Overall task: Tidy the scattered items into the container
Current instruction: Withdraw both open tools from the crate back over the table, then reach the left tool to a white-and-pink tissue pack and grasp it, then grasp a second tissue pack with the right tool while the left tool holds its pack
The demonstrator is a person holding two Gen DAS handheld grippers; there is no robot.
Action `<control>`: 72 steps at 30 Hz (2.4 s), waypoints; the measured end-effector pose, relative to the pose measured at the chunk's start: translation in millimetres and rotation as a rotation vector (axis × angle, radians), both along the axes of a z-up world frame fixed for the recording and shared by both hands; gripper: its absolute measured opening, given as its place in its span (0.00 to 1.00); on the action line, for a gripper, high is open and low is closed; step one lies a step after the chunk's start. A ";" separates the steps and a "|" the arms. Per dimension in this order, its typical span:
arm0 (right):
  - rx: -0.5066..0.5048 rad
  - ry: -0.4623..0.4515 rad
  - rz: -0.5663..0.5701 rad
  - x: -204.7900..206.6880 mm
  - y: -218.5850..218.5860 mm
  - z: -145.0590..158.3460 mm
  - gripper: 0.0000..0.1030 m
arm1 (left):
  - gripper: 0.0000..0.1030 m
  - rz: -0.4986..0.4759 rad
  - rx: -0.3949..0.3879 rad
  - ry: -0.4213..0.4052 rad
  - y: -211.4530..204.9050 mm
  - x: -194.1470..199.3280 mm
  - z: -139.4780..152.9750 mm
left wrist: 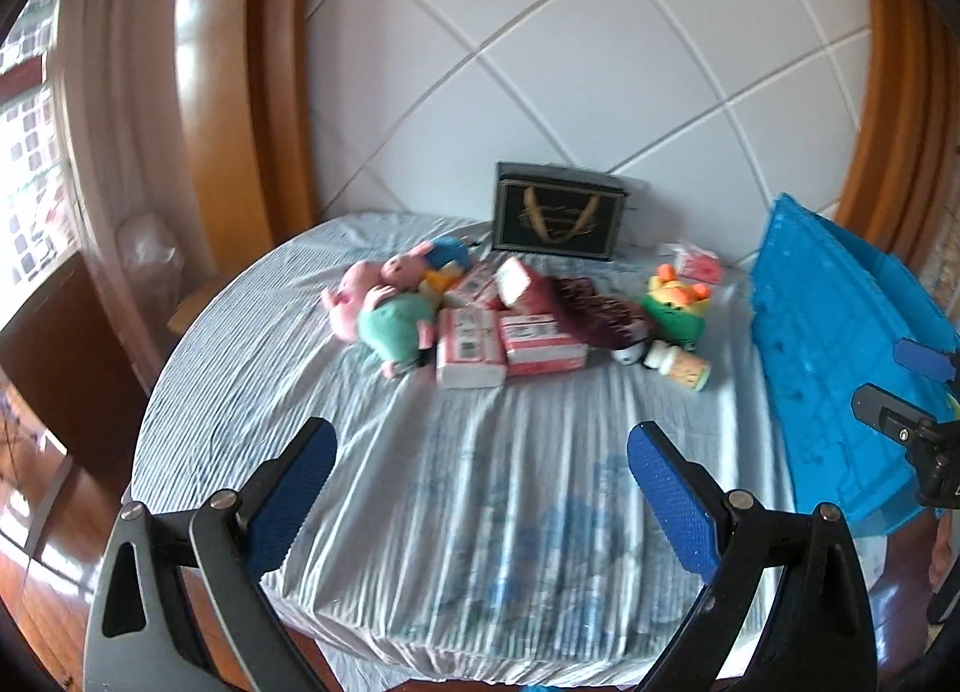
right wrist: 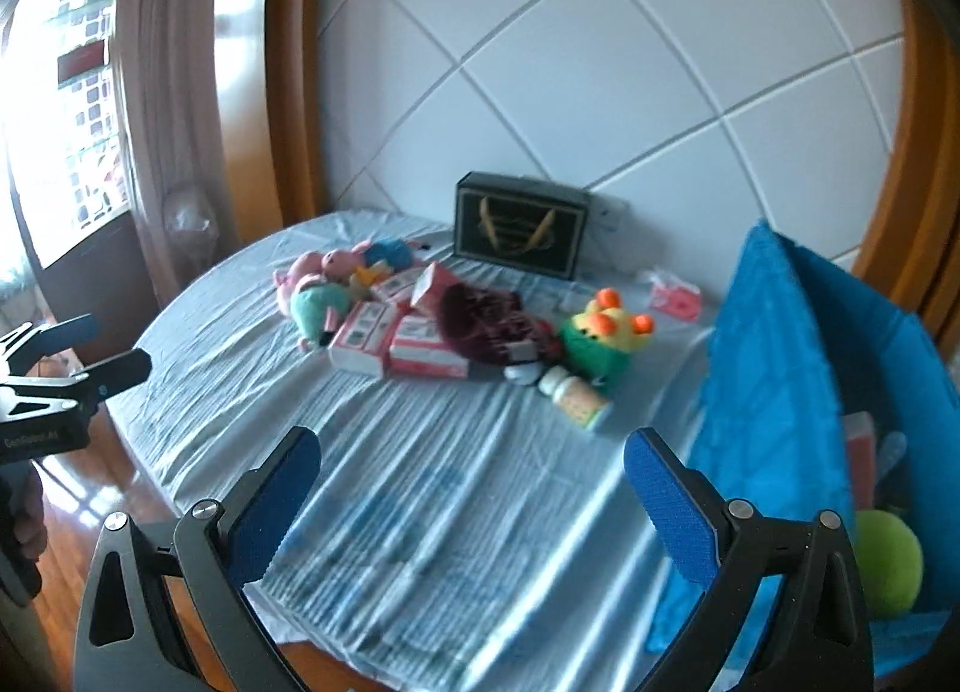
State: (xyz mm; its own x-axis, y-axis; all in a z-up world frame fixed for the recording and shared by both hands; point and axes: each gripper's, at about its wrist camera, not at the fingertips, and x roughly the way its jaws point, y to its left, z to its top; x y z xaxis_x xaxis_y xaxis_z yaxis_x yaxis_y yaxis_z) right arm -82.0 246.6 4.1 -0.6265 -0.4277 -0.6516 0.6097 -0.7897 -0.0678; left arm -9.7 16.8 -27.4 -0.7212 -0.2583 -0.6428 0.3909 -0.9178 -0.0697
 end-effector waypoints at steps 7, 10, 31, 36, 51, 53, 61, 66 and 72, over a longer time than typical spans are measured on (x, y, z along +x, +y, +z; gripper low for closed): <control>-0.007 -0.051 0.049 -39.6 -35.7 -25.9 1.00 | 0.96 0.044 0.014 -0.052 -28.7 -39.8 -22.0; -0.012 -0.074 0.057 -67.7 -45.8 -38.5 1.00 | 0.96 0.053 0.015 -0.070 -34.1 -60.4 -29.8; 0.048 -0.376 0.022 -200.9 -117.1 -197.4 1.00 | 0.96 0.014 0.122 -0.291 -93.4 -215.5 -172.3; 0.067 -0.377 -0.034 -230.2 -133.0 -231.4 1.00 | 0.96 -0.005 0.133 -0.309 -108.3 -263.0 -210.8; 0.057 -0.414 0.035 -290.7 -189.8 -267.4 1.00 | 0.89 -0.014 0.148 -0.349 -132.8 -302.1 -264.5; 0.043 -0.412 0.047 -296.5 -195.3 -270.6 1.00 | 0.89 -0.020 0.153 -0.352 -127.7 -283.5 -264.9; -0.050 -0.501 0.133 -294.6 -214.8 -281.8 1.00 | 0.89 0.078 0.166 -0.344 -129.5 -234.3 -261.9; -0.106 -0.591 0.354 -240.1 -227.2 -273.4 1.00 | 0.89 0.137 0.169 -0.331 -129.3 -211.1 -260.6; 0.048 -0.379 0.317 -222.1 -229.6 -263.1 1.00 | 0.89 0.149 0.168 -0.305 -125.4 -211.8 -259.7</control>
State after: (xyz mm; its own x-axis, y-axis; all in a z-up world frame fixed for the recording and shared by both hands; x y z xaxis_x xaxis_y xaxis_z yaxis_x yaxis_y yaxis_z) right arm -304.1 17.0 -259.1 -0.1854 -0.5226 -0.8322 0.8082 -0.5629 0.1734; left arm -221.6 -108.7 -287.1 -0.4529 -0.2181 -0.8645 0.5450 -0.8351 -0.0748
